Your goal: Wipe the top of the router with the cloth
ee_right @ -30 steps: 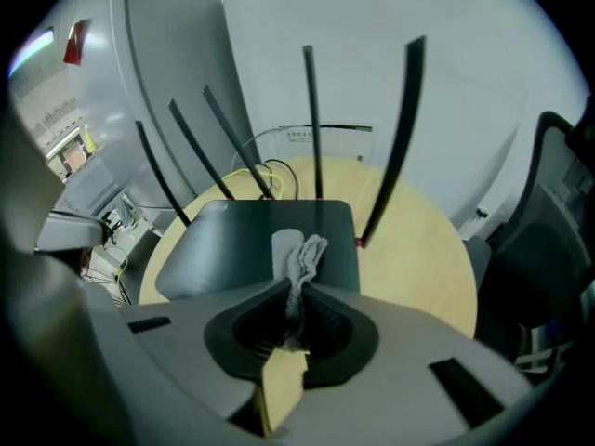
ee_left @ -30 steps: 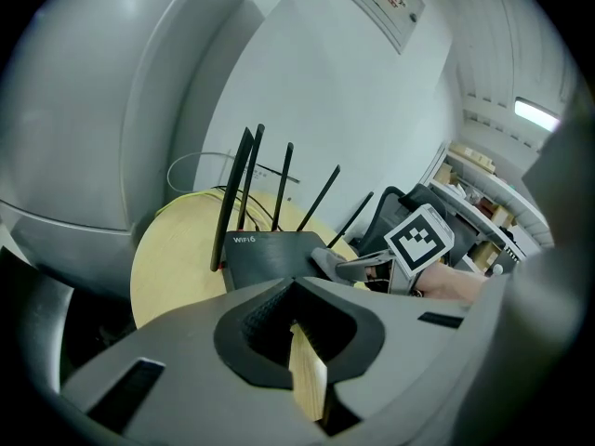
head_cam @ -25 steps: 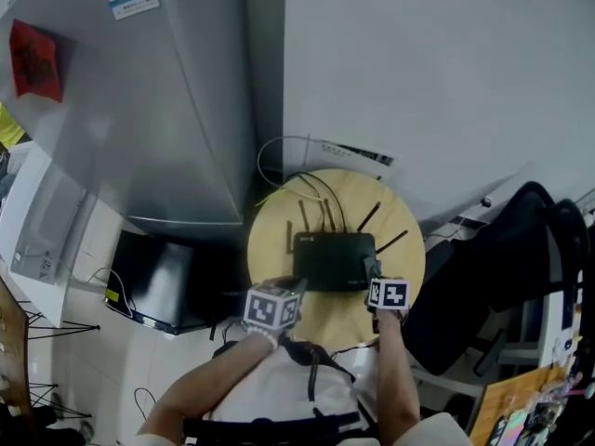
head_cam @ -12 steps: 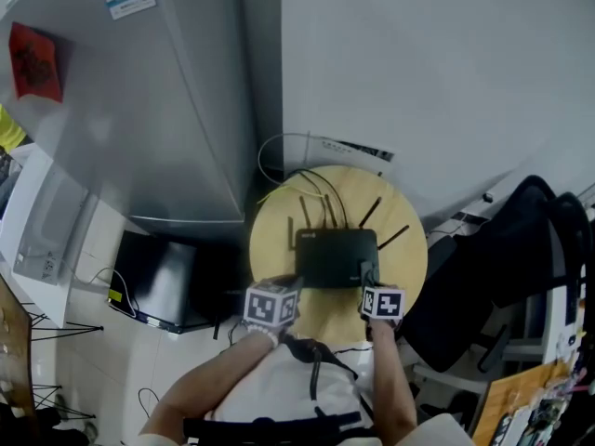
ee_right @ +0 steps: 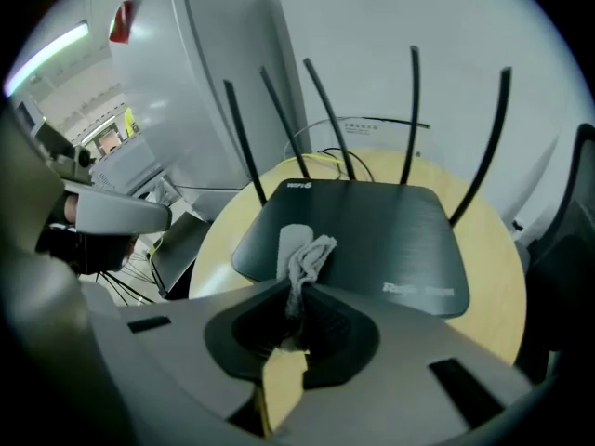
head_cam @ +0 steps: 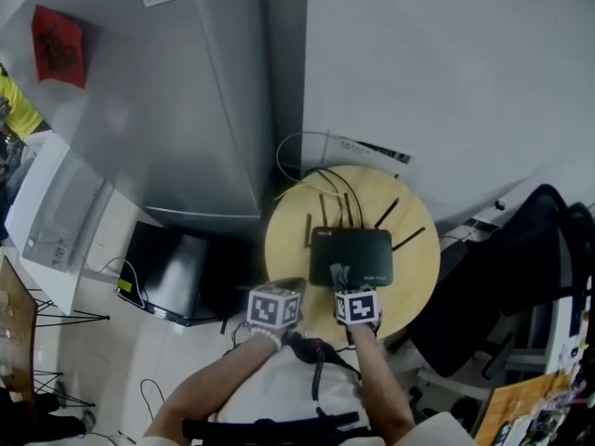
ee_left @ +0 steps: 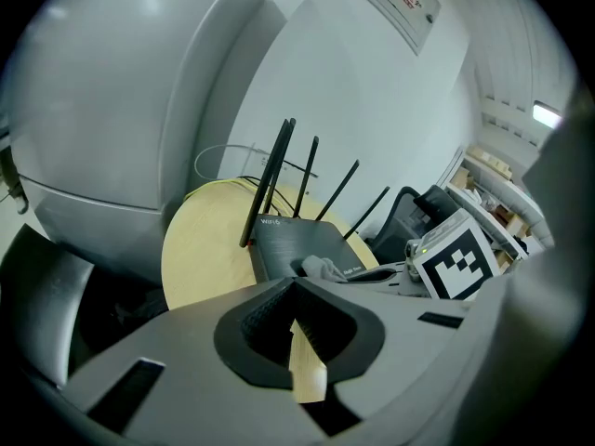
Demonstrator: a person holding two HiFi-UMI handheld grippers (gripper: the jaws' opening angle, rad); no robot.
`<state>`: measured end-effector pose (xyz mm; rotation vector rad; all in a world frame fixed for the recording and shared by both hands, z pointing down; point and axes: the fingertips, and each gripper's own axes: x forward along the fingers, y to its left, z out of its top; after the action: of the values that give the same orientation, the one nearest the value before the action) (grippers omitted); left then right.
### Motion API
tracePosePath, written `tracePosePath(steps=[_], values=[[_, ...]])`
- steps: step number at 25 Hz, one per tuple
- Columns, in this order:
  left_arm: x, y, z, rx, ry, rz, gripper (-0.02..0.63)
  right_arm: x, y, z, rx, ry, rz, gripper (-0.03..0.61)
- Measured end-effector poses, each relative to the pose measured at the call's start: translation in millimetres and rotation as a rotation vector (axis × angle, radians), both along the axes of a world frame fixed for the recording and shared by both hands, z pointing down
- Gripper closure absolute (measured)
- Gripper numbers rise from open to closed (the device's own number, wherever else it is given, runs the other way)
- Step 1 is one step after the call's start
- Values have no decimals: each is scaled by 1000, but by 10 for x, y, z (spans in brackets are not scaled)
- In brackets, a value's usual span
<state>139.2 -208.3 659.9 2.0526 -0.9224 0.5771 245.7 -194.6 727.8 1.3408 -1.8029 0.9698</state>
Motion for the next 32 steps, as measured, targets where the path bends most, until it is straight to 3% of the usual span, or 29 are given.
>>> tracePosePath(steps=[9,14,17,24,28,32], values=[[-158,11,-27,-2,5,-28,615,-667,-30,2,3,-20,-192,541],[-95,5,-18,-7,12,-16,615,-542,-59,-65,21,-39,-157,541],[26,-5,-36,-5,26,12,615,-176,-100,-215,58,-55,-56,541],[495,11,-89,-6,80,125,615,1236,14,-321,87,40,186,541],[692,14,-93,-3,81,177,615,1724,66,-236,63,86,221,541],[768,-20,-83,-4,75,194,615,1963,-46,-74,38,131,206,541]])
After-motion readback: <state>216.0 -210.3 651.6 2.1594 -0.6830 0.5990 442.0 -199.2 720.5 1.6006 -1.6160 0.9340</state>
